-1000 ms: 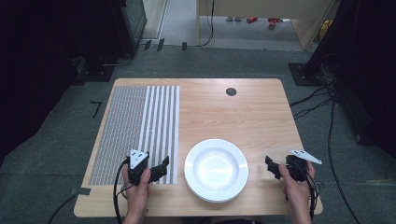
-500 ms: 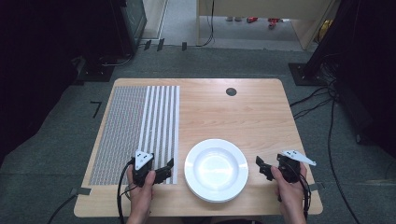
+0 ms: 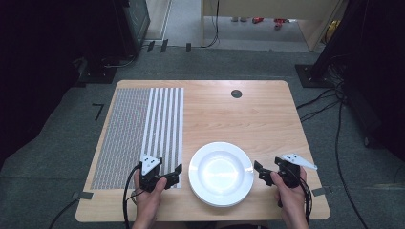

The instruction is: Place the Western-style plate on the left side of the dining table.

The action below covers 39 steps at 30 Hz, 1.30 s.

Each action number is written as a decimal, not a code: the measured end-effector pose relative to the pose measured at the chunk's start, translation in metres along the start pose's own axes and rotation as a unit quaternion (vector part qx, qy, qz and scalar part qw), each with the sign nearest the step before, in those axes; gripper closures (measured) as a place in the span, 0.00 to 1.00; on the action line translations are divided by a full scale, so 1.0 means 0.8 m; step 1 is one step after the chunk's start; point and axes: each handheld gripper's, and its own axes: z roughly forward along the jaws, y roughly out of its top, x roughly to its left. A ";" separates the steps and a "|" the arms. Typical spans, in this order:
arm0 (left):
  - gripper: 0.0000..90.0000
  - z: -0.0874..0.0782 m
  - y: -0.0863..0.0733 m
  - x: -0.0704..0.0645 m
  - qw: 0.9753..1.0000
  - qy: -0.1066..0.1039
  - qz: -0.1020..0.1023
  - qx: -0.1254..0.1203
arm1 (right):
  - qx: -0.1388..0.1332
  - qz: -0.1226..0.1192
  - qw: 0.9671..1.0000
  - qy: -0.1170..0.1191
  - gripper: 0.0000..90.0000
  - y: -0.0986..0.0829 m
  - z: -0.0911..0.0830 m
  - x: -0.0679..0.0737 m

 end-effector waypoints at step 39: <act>0.21 0.006 -0.006 -0.030 0.998 -0.054 0.009 0.012 | -0.025 -0.021 0.999 0.027 0.36 -0.007 0.008 0.040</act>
